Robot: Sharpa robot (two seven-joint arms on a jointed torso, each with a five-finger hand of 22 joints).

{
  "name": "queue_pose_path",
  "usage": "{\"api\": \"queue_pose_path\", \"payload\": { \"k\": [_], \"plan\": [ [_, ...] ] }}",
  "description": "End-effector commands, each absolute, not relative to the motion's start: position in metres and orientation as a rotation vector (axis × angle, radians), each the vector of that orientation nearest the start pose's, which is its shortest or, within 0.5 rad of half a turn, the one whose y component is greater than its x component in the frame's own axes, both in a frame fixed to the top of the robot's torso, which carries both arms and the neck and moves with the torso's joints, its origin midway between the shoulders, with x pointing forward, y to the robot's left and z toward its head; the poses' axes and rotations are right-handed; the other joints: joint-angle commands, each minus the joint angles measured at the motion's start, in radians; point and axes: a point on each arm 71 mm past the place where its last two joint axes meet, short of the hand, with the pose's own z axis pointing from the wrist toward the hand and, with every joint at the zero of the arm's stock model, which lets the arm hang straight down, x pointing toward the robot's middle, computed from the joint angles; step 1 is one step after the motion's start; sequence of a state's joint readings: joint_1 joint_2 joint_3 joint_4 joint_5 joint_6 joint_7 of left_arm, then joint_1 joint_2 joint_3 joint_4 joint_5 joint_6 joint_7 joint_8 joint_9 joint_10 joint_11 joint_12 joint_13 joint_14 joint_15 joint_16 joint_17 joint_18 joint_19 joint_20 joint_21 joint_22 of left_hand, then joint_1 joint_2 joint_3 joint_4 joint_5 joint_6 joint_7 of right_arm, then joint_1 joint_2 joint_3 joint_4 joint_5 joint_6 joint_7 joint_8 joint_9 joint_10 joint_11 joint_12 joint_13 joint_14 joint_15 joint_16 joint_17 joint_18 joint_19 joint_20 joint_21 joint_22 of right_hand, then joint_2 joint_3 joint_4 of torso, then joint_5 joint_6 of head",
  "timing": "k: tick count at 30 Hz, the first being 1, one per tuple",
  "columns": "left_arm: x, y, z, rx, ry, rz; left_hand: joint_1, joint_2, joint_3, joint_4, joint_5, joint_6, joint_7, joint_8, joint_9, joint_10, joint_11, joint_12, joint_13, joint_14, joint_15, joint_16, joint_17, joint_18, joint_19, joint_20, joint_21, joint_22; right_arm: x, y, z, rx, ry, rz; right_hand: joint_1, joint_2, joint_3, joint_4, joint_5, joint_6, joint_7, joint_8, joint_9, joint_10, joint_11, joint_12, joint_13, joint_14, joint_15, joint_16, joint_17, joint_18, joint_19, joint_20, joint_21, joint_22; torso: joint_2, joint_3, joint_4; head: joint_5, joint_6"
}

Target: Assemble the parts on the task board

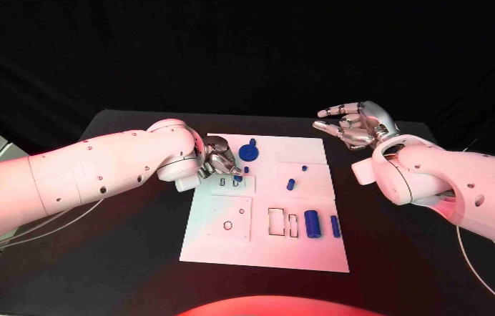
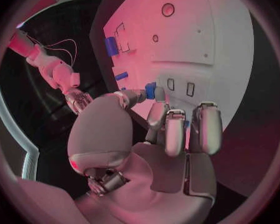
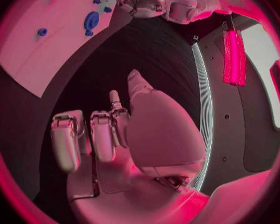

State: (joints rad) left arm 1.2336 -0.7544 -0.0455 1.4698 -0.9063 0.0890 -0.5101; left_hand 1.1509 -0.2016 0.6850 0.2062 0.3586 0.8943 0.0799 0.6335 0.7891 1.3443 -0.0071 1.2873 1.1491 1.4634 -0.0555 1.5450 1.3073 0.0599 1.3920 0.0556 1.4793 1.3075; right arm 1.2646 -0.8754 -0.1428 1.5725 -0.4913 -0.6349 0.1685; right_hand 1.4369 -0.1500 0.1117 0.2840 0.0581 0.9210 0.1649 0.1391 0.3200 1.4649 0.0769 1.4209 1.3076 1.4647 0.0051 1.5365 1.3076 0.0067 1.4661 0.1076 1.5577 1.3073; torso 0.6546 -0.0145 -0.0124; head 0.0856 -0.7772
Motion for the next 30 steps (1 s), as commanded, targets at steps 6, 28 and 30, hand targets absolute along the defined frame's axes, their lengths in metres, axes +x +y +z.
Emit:
{"api": "queue_pose_path", "payload": {
  "k": [6,28,30],
  "plan": [
    [0.48,0.186,-0.21,-0.295,2.103,-0.611,-0.005,-0.016,0.218,-0.227,0.047,0.04,-0.019,-0.001,0.042,0.024,-0.007,0.014,0.02,0.095,-0.013,0.001,0.221,-0.012,0.022,-0.009,0.015,0.059,0.48,-0.225,-0.181,0.734,1.5,1.051,-0.006,0.005,-0.007,0.002,0.002,0.002,-0.004,0.006,0.001,-0.004,0.001,-0.002,0.153,0.085,0.0,-0.004,0.186,-0.003,0.096,0.004,-0.003,0.257,-0.001,-0.0008,0.0024,0.002,-0.005],
    [0.479,0.187,-0.235,-0.203,2.226,-0.517,-0.004,-0.021,0.219,-0.23,0.06,0.046,-0.021,-0.004,0.041,0.028,-0.009,0.015,0.024,0.097,-0.015,0.004,0.226,-0.013,0.026,-0.01,0.018,0.064,0.48,-0.227,-0.183,0.739,1.503,1.045,-0.008,0.005,-0.008,0.003,0.002,0.002,-0.004,0.006,0.001,-0.005,0.001,-0.003,0.152,0.085,0.0,-0.004,0.186,-0.003,0.096,0.004,-0.003,0.257,0.001,-0.0004,-0.0022,0.003,-0.014],
    [0.48,0.187,-0.236,-0.204,2.23,-0.513,-0.004,-0.021,0.219,-0.23,0.06,0.046,-0.021,-0.004,0.041,0.028,-0.009,0.015,0.024,0.097,-0.015,0.004,0.226,-0.013,0.026,-0.01,0.018,0.064,0.48,-0.227,-0.183,0.739,1.503,1.044,-0.008,0.005,-0.008,0.003,0.002,0.002,-0.004,0.006,0.001,-0.005,0.001,-0.003,0.152,0.085,0.0,-0.004,0.186,-0.003,0.096,0.004,-0.003,0.257,0.001,-0.0005,-0.0012,0.003,-0.014]
  ]
}}
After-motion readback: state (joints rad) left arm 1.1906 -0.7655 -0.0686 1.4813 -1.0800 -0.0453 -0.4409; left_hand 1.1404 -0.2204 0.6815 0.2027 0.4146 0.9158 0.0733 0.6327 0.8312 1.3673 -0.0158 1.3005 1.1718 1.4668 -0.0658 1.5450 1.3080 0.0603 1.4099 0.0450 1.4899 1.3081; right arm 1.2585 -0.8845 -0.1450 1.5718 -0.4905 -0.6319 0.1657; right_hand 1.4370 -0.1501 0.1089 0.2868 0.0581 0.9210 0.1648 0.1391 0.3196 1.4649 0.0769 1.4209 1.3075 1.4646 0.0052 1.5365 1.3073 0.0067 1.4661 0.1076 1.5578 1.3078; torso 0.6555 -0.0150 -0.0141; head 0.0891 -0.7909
